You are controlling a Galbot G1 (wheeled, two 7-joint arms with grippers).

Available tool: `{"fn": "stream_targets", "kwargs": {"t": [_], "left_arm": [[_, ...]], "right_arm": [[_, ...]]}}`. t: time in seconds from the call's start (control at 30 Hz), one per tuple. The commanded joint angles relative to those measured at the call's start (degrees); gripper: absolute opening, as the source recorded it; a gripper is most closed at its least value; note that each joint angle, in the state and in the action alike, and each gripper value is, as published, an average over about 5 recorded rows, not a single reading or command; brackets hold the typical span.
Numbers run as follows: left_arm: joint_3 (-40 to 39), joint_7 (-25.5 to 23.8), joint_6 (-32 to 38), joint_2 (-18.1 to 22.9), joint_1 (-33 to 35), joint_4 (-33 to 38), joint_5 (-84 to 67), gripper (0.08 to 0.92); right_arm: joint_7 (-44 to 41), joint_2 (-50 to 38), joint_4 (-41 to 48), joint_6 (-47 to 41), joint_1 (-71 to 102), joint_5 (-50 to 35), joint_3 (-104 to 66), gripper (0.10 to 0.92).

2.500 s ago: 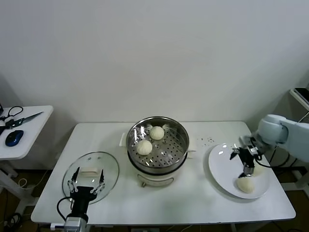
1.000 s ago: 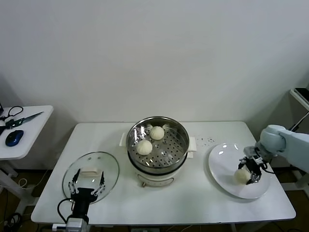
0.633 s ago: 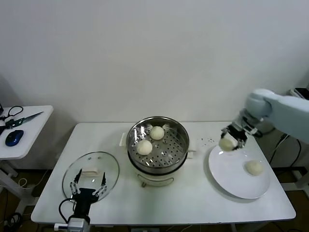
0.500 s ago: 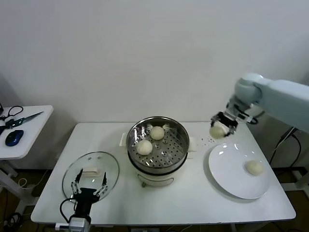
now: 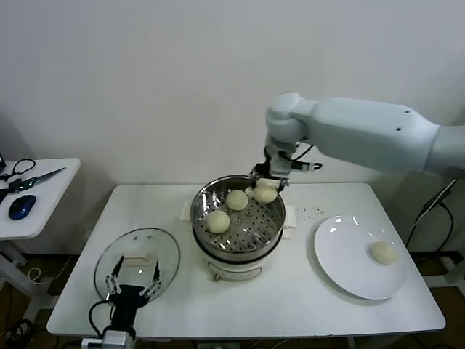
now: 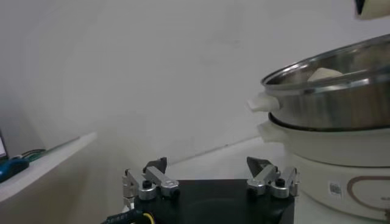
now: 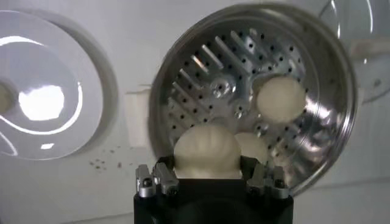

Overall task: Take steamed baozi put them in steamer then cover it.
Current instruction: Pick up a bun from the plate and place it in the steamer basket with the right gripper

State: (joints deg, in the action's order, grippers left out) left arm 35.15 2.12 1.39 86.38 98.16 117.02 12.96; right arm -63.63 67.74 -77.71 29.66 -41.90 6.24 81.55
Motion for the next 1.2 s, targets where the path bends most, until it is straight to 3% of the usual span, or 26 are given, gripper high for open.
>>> {"fn": "stream_targets", "kwargs": {"t": [0.03, 0.8, 1.0, 1.2], "left_arm": [[0.5, 0.1, 0.4, 0.0, 1.2, 0.1, -0.7, 0.823], [1.3, 0.2, 0.6, 0.5, 1.7, -0.6, -1.9, 0.823], [1.2, 0.2, 0.5, 0.5, 1.5, -0.5, -1.8, 0.823], [1.2, 0.2, 0.5, 0.4, 1.6, -0.5, -1.8, 0.823]], "right_arm": [[0.0, 8.0, -0.9, 0.8, 5.9, 0.9, 0.8, 0.696], [0.2, 6.2, -1.7, -0.6, 7.6, -1.4, 3.7, 0.711], [0.3, 5.5, -1.2, -0.4, 7.0, -0.5, 2.2, 0.804], [0.6, 3.4, -0.4, 0.1, 4.9, -0.7, 0.4, 0.822]]}}
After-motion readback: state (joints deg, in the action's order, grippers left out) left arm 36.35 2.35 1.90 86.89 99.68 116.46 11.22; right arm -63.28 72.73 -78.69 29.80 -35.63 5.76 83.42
